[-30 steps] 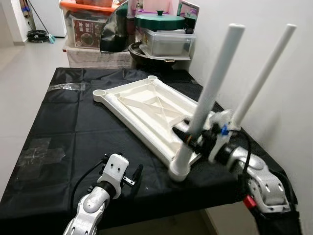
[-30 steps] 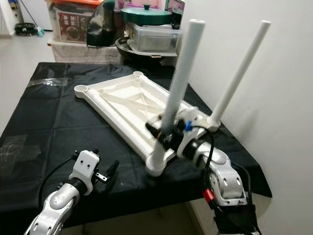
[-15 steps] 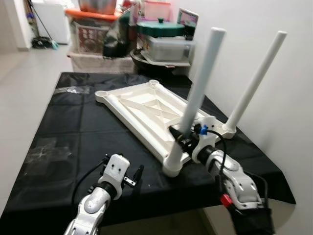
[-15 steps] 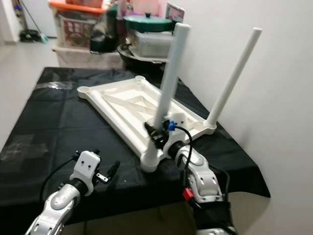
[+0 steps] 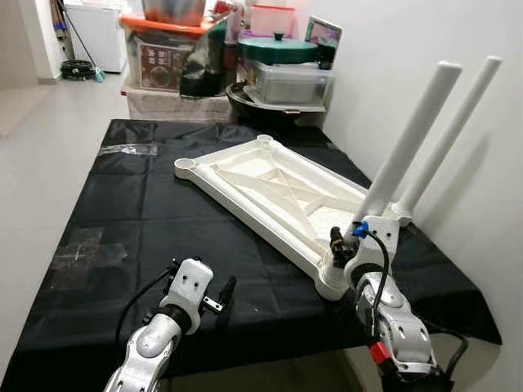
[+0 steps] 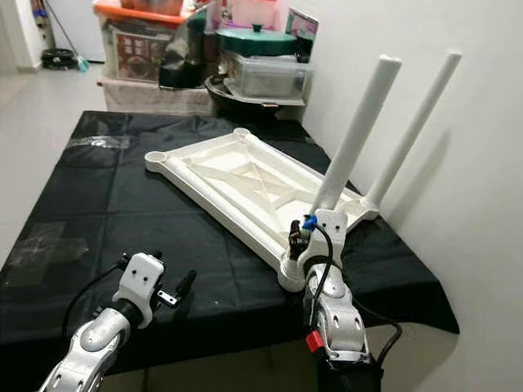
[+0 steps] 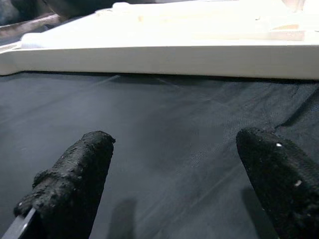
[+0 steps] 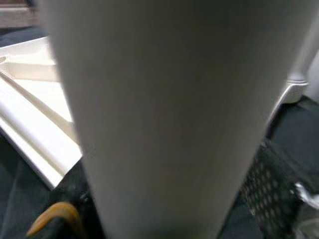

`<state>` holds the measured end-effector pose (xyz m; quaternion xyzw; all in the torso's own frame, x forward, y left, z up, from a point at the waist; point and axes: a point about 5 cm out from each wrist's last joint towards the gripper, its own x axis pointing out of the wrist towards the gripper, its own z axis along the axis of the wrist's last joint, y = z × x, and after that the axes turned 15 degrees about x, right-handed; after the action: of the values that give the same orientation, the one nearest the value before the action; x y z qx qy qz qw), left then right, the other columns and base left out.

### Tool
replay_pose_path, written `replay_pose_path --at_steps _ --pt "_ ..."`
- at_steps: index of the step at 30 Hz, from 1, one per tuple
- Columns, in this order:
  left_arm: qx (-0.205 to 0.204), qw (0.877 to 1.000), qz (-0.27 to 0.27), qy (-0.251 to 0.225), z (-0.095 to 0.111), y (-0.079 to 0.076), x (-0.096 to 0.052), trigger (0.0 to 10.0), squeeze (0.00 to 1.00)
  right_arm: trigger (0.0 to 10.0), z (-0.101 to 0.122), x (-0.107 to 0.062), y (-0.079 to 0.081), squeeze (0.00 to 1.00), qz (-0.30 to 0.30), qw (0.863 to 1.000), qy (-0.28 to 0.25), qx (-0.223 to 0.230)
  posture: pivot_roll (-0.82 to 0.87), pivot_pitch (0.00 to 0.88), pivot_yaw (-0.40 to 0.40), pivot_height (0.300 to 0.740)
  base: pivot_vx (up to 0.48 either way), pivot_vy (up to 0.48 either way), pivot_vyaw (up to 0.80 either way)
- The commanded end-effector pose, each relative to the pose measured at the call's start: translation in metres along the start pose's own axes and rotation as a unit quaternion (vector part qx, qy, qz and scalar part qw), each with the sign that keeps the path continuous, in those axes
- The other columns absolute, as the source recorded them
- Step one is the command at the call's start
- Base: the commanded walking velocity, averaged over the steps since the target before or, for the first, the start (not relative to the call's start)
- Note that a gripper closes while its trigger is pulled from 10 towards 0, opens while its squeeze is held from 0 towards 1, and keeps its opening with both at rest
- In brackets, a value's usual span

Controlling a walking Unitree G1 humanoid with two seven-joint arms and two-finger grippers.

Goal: Building children table

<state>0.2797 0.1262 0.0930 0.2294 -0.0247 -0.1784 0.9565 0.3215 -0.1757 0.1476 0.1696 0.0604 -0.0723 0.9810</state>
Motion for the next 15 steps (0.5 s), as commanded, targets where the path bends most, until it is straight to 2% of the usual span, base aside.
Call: replay_pose_path --at_steps 1,2,3,4,5,6,7,8,10,11,12,13,14,15 --pt "0.004 1.0 -0.007 0.001 0.0 -0.003 0.001 10.0 0.0 10.0 0.009 0.004 -0.004 0.0 0.004 1.0 -0.01 0.003 0.08 0.0 -0.124 0.74 0.0 0.0 0.0" --pt "0.003 1.0 -0.007 0.0 0.0 -0.003 0.002 10.0 0.0 10.0 0.017 0.007 0.001 0.0 0.039 0.999 -0.014 0.021 0.08 0.0 -0.124 0.74 0.0 0.0 0.0" --pt "0.003 1.0 -0.008 0.0 0.001 -0.003 0.002 10.0 0.0 10.0 0.028 0.009 0.006 0.0 0.101 0.994 -0.018 0.033 0.08 0.0 -0.122 0.74 0.0 0.0 0.0" --pt "0.003 1.0 -0.008 -0.001 0.001 -0.003 0.003 10.0 0.0 10.0 0.036 0.007 0.012 0.0 0.183 0.982 -0.009 0.032 0.07 0.0 -0.119 0.74 0.0 0.0 0.0" --pt "0.003 1.0 -0.008 -0.001 0.001 -0.003 0.003 10.0 0.0 10.0 0.036 0.007 0.012 0.0 0.183 0.982 -0.009 0.032 0.07 0.0 -0.119 0.74 0.0 0.0 0.0" --pt "0.003 1.0 -0.009 -0.001 0.001 -0.003 0.003 10.0 0.0 10.0 0.039 0.004 0.015 0.0 0.234 0.972 -0.001 0.028 0.07 0.0 -0.119 0.74 0.0 0.0 0.0" --pt "0.003 1.0 -0.009 -0.001 0.001 -0.004 0.004 10.0 0.0 10.0 0.041 -0.001 0.015 0.0 0.289 0.957 0.008 0.004 0.08 0.0 -0.121 0.74 0.0 0.0 0.0" --pt "0.003 1.0 -0.009 -0.003 0.002 -0.004 0.004 10.0 0.0 10.0 0.038 -0.008 0.014 0.0 0.349 0.936 0.035 -0.02 0.08 0.0 -0.124 0.74 0.0 0.0 0.0" --pt "0.003 1.0 -0.009 -0.004 0.002 -0.004 0.005 10.0 0.0 10.0 0.032 -0.019 0.012 0.0 0.418 0.904 0.079 -0.05 0.09 0.0 -0.129 0.74 0.0 0.0 0.0" --pt "0.003 1.0 -0.008 -0.004 0.002 -0.003 0.005 10.0 0.0 10.0 0.03 -0.022 0.012 0.0 0.434 0.894 0.093 -0.056 0.09 0.0 -0.13 0.74 0.0 0.0 0.0" --pt "0.003 1.0 -0.008 -0.004 0.002 -0.003 0.005 10.0 0.0 10.0 0.03 -0.022 0.012 0.0 0.434 0.894 0.093 -0.056 0.09 0.0 -0.13 0.74 0.0 0.0 0.0" --pt "0.003 1.0 -0.007 -0.004 0.002 -0.003 0.005 10.0 0.0 10.0 0.024 -0.026 0.012 0.0 0.452 0.882 0.112 -0.069 0.09 0.0 -0.13 0.74 0.0 0.0 0.0" --pt "0.004 1.0 -0.007 -0.004 0.002 -0.003 0.005 10.0 0.0 4.0 0.02 -0.026 0.012 0.0 0.453 0.88 0.121 -0.069 0.09 0.0 -0.13 0.74 0.0 0.0 0.0" --pt "0.004 1.0 -0.007 -0.004 0.002 -0.003 0.005 10.0 0.0 4.0 0.02 -0.026 0.012 0.0 0.453 0.88 0.121 -0.069 0.09 0.0 -0.13 0.74 0.0 0.0 0.0"
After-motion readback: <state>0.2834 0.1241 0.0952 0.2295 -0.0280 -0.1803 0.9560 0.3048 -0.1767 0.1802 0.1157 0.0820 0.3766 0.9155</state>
